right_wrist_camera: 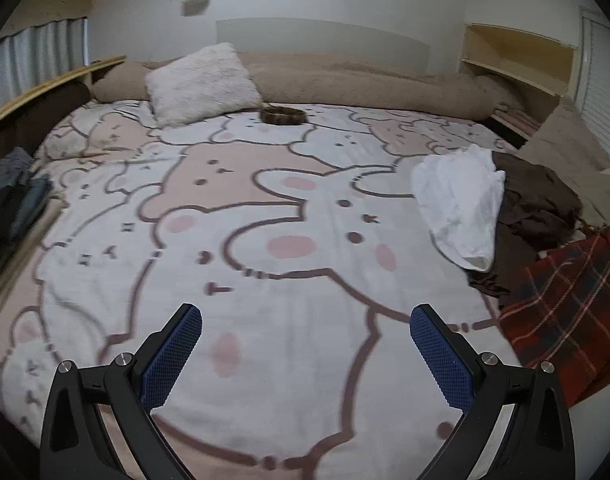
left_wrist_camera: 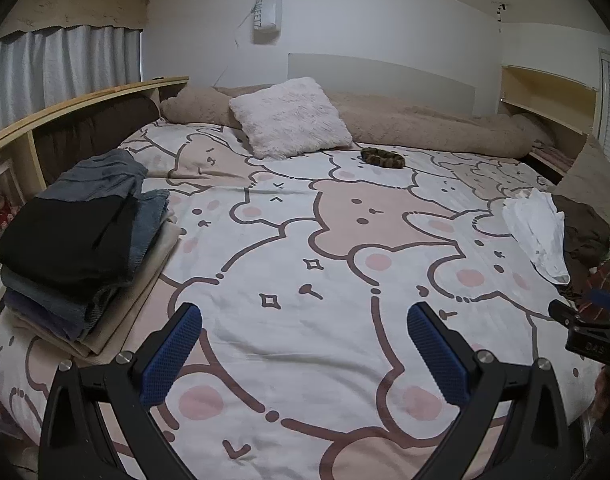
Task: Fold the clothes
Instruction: 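Reach the right tool to the white T-shirt on the clothes pile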
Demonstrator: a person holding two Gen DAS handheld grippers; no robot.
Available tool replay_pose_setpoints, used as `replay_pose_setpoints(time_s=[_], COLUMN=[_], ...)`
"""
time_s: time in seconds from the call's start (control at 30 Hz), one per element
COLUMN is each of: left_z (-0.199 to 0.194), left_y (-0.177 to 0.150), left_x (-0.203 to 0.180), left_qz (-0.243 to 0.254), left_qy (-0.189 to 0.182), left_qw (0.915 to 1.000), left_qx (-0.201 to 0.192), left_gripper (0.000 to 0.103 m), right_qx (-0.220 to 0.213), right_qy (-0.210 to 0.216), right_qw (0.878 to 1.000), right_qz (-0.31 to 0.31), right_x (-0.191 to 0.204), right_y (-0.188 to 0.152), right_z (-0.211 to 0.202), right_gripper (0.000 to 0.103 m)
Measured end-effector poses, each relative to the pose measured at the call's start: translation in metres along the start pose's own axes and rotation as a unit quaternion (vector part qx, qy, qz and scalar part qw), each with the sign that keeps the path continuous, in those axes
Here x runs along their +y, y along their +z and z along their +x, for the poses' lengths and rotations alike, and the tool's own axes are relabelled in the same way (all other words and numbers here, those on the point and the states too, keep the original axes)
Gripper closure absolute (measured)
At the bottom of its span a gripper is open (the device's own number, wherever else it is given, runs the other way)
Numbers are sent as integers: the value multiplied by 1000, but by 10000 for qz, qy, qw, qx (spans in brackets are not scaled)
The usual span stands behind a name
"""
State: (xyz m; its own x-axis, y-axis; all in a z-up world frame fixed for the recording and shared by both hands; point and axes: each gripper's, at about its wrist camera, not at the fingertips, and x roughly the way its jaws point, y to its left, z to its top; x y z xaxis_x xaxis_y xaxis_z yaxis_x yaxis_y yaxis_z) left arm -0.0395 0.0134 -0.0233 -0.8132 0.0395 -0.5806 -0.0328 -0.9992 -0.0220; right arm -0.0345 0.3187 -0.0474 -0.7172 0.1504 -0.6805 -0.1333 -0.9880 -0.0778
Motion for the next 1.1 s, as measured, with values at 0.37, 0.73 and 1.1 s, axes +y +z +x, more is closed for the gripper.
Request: replay_pose_setpoints(time_s=[0.37,0.73,1.1], left_z=[13,30,34], left_y=[-4,-3,1], left_x=[-4,-20,-32], left_qz=[119,220,304], left_qy=[-10,-153,-138], left_qw=[9999,9994,9990], left_qx=[48,216,293], left_gripper=[0,0,0], right_qx=[-491,-83,611], right_qy=[-1859,-4288,-4222], right_qw=[9811,8827,8797], right_qz=[-215,-1922,-2101], right_x=[-87,-129,-140], right_y=[-4,8,-4], right_z=[47,151,197], right_gripper=[1,41,43])
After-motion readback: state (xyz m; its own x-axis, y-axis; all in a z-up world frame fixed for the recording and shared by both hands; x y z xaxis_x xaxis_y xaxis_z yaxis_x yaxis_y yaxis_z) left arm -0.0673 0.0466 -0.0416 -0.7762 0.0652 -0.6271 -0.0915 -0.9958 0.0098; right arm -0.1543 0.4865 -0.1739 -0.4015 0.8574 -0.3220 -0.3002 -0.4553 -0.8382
